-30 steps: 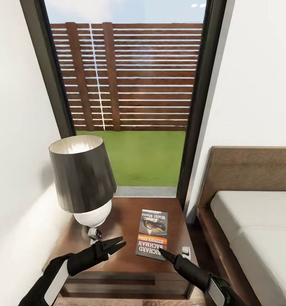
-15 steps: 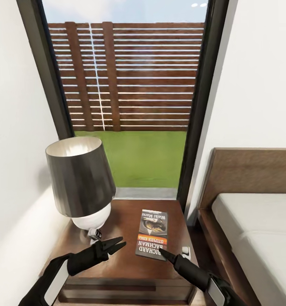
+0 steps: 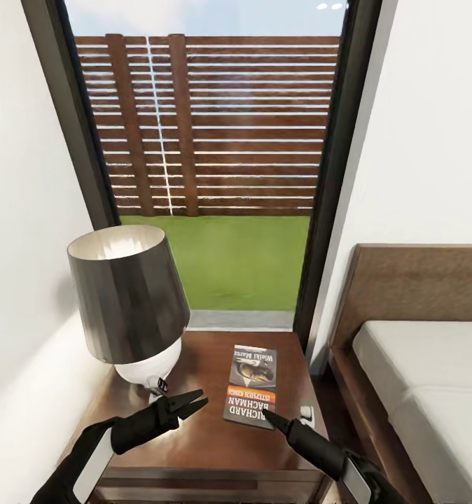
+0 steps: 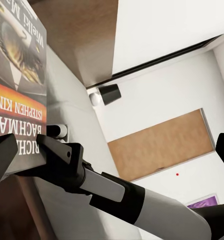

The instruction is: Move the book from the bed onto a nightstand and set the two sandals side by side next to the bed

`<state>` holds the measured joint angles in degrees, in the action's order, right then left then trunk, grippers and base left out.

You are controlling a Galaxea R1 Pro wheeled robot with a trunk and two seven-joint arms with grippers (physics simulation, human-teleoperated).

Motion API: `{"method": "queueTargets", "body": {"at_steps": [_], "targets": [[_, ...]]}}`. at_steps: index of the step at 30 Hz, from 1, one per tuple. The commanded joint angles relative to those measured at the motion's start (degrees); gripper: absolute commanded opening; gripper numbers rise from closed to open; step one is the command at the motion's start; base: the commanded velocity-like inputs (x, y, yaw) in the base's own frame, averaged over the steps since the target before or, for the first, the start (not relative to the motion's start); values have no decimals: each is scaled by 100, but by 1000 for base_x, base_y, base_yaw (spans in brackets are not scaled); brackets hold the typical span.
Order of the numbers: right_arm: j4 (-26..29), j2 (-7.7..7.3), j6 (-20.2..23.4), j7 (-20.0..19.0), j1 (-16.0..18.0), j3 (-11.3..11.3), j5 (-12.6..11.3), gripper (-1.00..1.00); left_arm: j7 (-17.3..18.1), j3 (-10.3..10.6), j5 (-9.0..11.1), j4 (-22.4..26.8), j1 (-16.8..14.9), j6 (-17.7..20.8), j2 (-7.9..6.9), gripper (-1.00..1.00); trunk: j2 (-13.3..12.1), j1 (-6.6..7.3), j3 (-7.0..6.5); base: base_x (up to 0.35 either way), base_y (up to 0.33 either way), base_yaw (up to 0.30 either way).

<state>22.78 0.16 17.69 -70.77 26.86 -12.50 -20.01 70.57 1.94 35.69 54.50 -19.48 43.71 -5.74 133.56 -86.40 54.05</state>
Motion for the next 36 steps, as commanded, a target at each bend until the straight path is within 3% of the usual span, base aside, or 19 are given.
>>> {"method": "queueTargets", "body": {"at_steps": [1,5,13,25,36], "targets": [[0,2,59,-16,3,-16,-21,-100,-2,17,43,-1,-3,50,-6,100,44,-21,24,0,0,0],[-1,2,59,-17,3,-16,-21,-100,-5,17,43,-1,-3,50,-6,100,204,-109,95,0,0,0],[-1,2,59,-16,3,-16,-21,-100,-5,17,43,-1,-3,50,-6,100,204,-109,95,0,0,0],[-1,2,59,-16,3,-16,-21,-100,-8,17,43,-1,-3,50,-4,100,685,-373,311,0,0,0],[-1,2,59,-16,3,-16,-21,-100,-8,17,41,-1,-3,50,28,100,766,-417,347,0,0,0]]}}
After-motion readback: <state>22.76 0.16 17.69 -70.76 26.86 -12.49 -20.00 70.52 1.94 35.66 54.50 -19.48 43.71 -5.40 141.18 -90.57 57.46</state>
